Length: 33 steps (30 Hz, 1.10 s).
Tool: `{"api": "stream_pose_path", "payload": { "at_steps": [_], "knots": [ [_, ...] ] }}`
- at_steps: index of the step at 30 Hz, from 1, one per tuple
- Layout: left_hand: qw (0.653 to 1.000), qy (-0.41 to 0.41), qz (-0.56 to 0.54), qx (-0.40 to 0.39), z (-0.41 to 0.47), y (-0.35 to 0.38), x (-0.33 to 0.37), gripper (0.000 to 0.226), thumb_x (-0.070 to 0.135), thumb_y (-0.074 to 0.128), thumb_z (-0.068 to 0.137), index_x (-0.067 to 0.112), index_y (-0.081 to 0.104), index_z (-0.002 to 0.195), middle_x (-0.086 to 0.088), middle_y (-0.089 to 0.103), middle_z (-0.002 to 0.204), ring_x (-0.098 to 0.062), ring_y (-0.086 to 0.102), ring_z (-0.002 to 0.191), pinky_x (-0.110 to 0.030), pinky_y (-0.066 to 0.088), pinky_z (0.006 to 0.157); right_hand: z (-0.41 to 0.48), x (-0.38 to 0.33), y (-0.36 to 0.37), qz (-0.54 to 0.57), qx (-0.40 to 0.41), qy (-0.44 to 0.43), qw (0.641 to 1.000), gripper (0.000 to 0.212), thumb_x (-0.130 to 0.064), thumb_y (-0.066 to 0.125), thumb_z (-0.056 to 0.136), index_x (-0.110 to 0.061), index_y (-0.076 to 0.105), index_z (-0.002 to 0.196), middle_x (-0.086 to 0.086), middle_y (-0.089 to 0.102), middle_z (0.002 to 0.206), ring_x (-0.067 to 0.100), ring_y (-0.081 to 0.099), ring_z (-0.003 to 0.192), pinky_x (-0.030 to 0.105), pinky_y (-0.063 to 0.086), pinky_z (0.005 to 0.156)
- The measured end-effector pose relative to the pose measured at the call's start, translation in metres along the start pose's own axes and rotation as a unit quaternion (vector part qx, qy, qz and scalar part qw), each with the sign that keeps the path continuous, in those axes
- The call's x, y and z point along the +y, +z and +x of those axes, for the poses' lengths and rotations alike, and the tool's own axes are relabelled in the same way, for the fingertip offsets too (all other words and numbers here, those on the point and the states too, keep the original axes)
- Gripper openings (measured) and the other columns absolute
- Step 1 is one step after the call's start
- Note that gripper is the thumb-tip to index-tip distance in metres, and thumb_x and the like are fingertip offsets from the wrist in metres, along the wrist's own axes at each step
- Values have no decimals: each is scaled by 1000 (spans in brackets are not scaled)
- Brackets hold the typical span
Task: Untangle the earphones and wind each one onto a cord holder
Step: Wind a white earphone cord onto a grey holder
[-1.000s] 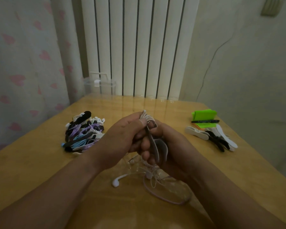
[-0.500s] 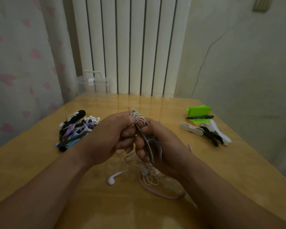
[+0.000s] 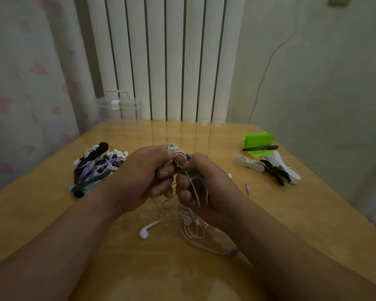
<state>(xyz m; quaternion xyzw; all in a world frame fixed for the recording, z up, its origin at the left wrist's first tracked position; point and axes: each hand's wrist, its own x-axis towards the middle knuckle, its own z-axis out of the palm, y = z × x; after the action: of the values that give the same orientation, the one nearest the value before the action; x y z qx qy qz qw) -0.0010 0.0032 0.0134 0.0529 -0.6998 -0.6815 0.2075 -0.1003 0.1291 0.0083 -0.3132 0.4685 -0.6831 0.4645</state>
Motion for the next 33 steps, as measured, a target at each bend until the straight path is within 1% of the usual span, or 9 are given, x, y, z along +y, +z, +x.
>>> {"api": "stream_pose_path", "payload": {
  "at_steps": [3, 6, 9, 12, 16, 20, 25, 28, 33],
  "knots": [
    [997, 28, 55, 41, 1, 7, -3, 53, 19, 37, 108, 25, 60, 61, -37, 40, 69, -32, 39, 46, -31, 40, 47, 3, 3, 2, -10, 7, -16, 1000, 51, -15, 38, 99, -15, 71, 61, 4, 48, 53, 14, 46, 43, 21, 29, 44],
    [986, 38, 115, 111, 3, 17, -7, 45, 17, 38, 106, 15, 51, 63, -21, 49, 56, -28, 42, 42, -33, 36, 46, 9, 8, 2, -37, 18, -32, 999, 47, -19, 39, 101, -8, 66, 64, 10, 48, 55, 25, 53, 53, 22, 32, 43],
    [969, 60, 151, 185, 4, 29, -7, 47, 21, 39, 107, 11, 50, 63, -8, 48, 47, -23, 43, 41, -27, 35, 42, 10, 10, 2, -104, 36, -63, 992, 37, -25, 43, 95, -5, 60, 69, 16, 52, 60, 20, 48, 50, 25, 34, 44],
    [963, 44, 147, 222, 6, 34, -7, 62, 44, 35, 112, 11, 52, 63, -8, 49, 49, -20, 46, 44, -26, 37, 43, 8, 7, 3, -94, 58, -65, 992, 42, -33, 40, 104, -5, 57, 78, 13, 50, 59, 16, 43, 44, 26, 31, 43],
    [964, 17, 132, 231, 8, 35, -9, 62, 44, 39, 111, 12, 52, 59, -9, 52, 48, -22, 48, 45, -27, 39, 45, 13, 10, 4, -31, 100, 3, 994, 64, -58, 38, 108, -11, 61, 72, 8, 50, 56, 14, 44, 42, 24, 33, 42],
    [961, 47, 156, 225, 6, 36, -14, 50, 29, 52, 106, 13, 56, 59, -7, 52, 49, -18, 45, 45, -28, 38, 48, 15, 10, 1, 15, 99, 71, 992, 51, -45, 46, 105, -16, 58, 64, 4, 49, 56, 15, 44, 45, 22, 36, 43],
    [946, 119, 205, 221, 3, 42, -13, 40, 19, 58, 100, 7, 55, 62, -4, 54, 49, -12, 47, 44, -21, 40, 47, 13, 5, 0, 38, 123, 27, 991, 35, -33, 49, 98, -15, 55, 69, 3, 45, 56, 13, 39, 45, 24, 32, 47],
    [932, 130, 243, 235, 7, 42, -8, 19, 17, 60, 97, 12, 54, 80, 3, 57, 51, -6, 49, 43, -16, 38, 44, 15, 6, 5, 64, 138, 0, 988, 33, -28, 48, 98, -13, 62, 72, 2, 44, 56, 12, 37, 46, 26, 29, 49],
    [927, 162, 283, 186, 6, 46, -12, 16, 41, 54, 104, 27, 52, 98, 7, 66, 73, -7, 63, 60, -24, 47, 53, 18, 8, 1, 87, 176, -36, 980, 35, -28, 48, 94, -10, 71, 75, 13, 62, 72, 28, 53, 67, 38, 40, 66]
  ]
}}
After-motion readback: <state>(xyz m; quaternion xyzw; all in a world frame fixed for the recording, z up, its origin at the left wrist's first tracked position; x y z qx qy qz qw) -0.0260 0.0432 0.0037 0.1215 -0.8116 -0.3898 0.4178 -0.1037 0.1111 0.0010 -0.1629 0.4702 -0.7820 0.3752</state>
